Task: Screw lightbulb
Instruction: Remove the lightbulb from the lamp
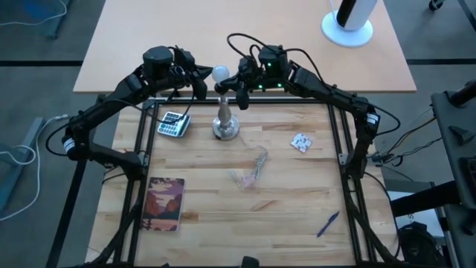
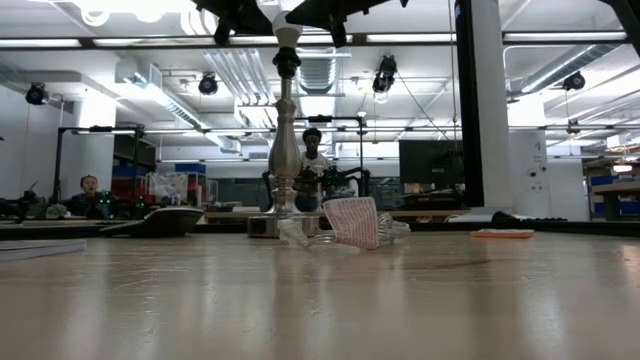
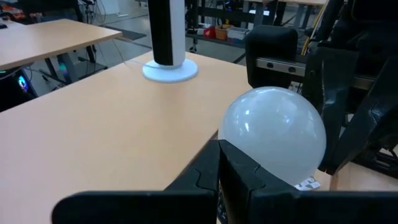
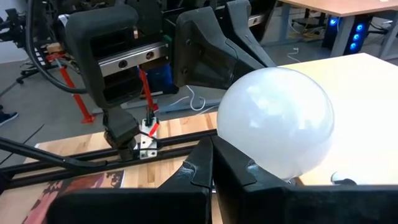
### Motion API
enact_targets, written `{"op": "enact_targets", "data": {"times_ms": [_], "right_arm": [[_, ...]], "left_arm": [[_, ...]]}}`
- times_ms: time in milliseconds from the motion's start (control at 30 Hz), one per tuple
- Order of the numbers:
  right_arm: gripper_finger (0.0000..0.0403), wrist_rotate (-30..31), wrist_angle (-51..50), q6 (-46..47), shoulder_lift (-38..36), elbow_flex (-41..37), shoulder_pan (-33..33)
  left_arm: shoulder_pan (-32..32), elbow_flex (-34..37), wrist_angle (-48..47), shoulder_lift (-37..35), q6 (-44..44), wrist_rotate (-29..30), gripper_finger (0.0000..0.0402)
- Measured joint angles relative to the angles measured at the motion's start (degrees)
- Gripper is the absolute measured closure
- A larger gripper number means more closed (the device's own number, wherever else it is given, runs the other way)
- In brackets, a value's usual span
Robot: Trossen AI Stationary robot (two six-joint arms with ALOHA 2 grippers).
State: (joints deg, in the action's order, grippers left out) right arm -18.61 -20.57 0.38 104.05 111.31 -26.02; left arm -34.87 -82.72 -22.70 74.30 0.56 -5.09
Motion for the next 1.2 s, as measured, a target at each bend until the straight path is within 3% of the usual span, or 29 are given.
{"op": "enact_targets", "data": {"times_ms": [667, 833, 1200], "right_arm": [[0.0403, 2.7, -0.7, -1.4, 0.0, 0.0, -0.3], [0.0403, 4.6, -2.4, -1.7, 0.4, -0.3, -0.8], [0.0403, 3.2, -3.5, -2.5, 0.3, -0.3, -0.9]], "left_arm": [[0.2, 0.0, -2.5, -0.9, 0.7, -0.5, 0.0402], [1.2, 0.1, -2.6, -0.9, 0.6, -4.0, 0.0402], [2.2, 0.1, -2.6, -1.0, 0.7, -2.0, 0.0402]]}}
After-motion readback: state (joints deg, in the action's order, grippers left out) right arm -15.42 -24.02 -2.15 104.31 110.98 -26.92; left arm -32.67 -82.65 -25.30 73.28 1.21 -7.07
